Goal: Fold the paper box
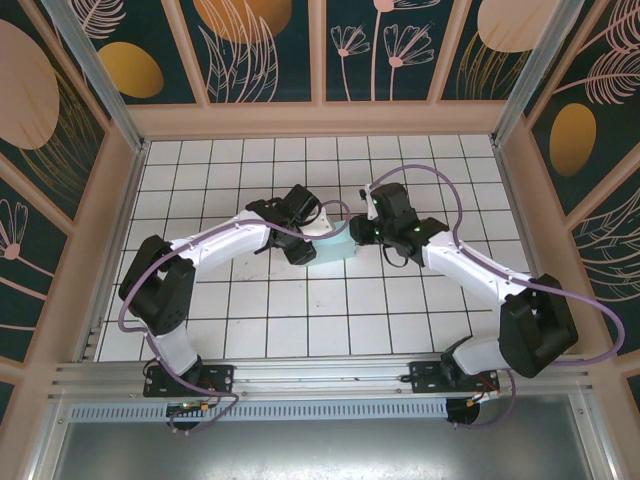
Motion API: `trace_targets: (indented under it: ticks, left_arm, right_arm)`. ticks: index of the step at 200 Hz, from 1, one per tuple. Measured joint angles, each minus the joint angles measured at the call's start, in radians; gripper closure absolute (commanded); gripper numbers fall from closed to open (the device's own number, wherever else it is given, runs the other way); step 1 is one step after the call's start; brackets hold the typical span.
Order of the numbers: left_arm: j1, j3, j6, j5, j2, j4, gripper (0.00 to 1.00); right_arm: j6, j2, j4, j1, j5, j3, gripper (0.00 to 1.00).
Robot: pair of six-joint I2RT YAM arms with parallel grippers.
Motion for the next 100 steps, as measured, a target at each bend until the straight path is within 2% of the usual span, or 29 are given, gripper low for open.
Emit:
trace_targets:
  ticks: [45, 100]
  left_arm:
    - [0.0, 0.0, 0.0, 0.001, 0.0, 0.0, 0.55]
    - [0.0, 0.0, 0.0, 0.003, 0.0, 0.0, 0.55]
  right_arm:
    - [0.001, 0.0, -0.001, -0.032, -0.031, 0.009, 0.66]
    - [-0.026, 0.051, -0.023, -0.032, -0.06, 0.035, 0.86]
